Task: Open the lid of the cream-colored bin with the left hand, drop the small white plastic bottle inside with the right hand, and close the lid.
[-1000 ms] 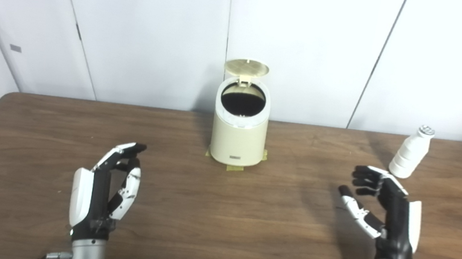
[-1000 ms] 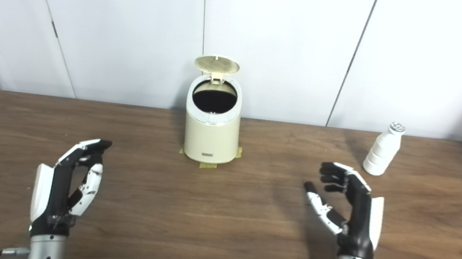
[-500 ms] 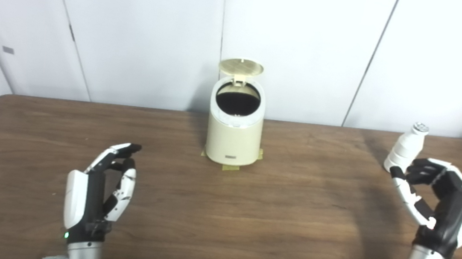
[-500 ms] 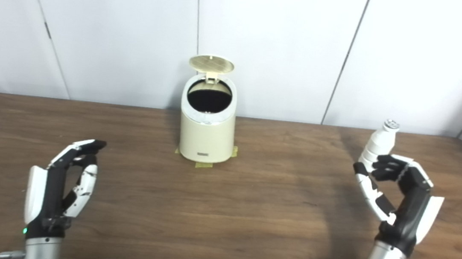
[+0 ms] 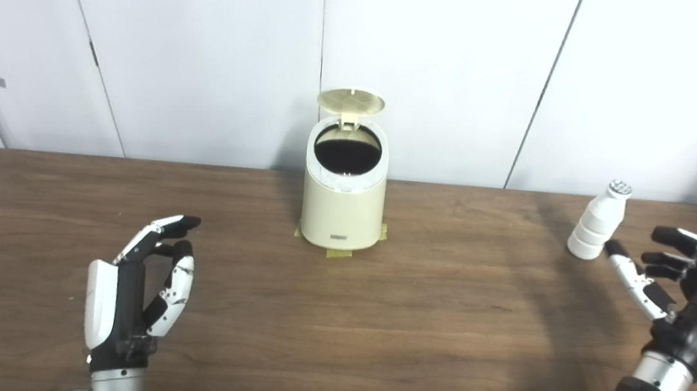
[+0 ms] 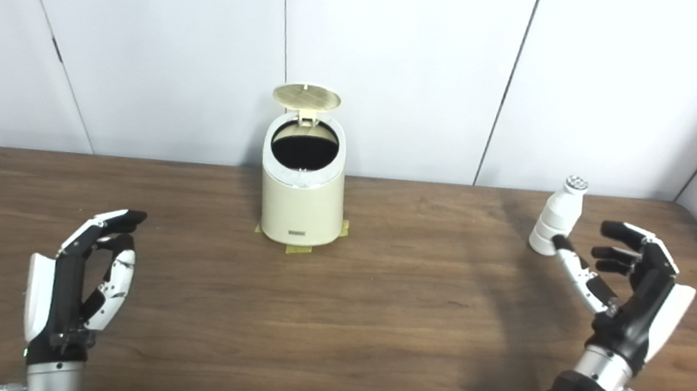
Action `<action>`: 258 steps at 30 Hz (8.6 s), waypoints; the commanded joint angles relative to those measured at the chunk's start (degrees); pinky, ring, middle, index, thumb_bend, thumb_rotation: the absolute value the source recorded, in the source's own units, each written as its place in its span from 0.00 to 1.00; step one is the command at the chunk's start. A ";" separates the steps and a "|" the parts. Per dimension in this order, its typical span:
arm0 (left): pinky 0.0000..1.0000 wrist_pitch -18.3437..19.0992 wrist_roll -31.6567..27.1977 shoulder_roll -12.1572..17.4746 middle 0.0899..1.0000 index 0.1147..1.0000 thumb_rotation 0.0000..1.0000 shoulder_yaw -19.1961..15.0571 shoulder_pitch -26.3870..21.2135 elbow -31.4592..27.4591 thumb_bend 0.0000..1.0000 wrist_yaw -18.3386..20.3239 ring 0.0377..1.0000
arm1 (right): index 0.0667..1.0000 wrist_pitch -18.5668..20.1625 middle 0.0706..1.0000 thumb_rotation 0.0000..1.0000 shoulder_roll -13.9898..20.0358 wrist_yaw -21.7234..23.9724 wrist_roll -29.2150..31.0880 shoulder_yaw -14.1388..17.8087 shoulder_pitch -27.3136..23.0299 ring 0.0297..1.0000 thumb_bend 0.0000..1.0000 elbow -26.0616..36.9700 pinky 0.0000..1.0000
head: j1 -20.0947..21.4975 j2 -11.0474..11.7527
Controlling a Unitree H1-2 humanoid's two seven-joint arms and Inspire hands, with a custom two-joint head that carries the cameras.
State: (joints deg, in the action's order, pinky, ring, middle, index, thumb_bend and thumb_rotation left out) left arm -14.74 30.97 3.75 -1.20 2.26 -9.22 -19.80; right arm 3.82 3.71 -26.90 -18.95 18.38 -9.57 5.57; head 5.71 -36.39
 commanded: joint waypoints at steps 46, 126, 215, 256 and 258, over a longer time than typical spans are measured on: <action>0.61 -2.63 -3.42 3.75 0.68 0.67 0.73 -2.25 -0.81 1.93 0.19 0.36 0.68 | 0.92 9.06 0.88 0.23 14.78 10.90 10.00 -3.70 -16.49 0.82 0.85 -25.65 0.71 | 4.17 0.17; 0.60 -2.70 -2.03 2.93 0.67 0.64 0.71 -3.60 0.58 -0.59 0.20 1.02 0.67 | 0.45 0.43 0.63 0.12 16.41 1.08 7.24 -10.57 -23.62 0.67 0.51 -42.94 0.65 | 3.90 1.01; 0.58 -4.64 0.27 1.25 0.66 0.64 0.61 -2.65 -1.07 1.92 0.19 -0.70 0.67 | 0.42 6.31 0.48 0.00 5.19 16.70 6.28 -16.03 -28.58 0.46 0.52 -6.84 0.42 | 2.34 2.90; 0.57 -1.88 8.94 -1.49 0.66 0.63 0.68 1.40 -2.71 4.02 0.19 -6.75 0.68 | 0.45 6.14 0.44 0.00 -1.34 18.87 2.86 -22.30 -31.92 0.44 0.52 -9.24 0.37 | -3.43 5.05; 0.57 -1.87 8.68 -1.64 0.66 0.63 0.69 1.48 -2.71 3.91 0.20 -6.61 0.68 | 0.44 4.32 0.44 0.00 -1.21 18.91 3.09 -22.41 -31.87 0.44 0.52 -10.11 0.37 | -3.67 5.13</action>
State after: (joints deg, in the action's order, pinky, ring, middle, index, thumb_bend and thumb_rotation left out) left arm -16.52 39.91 4.62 -0.99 0.47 -7.14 -24.93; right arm 11.77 2.47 -7.83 -16.17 -4.07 -38.86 -5.11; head 2.11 -31.20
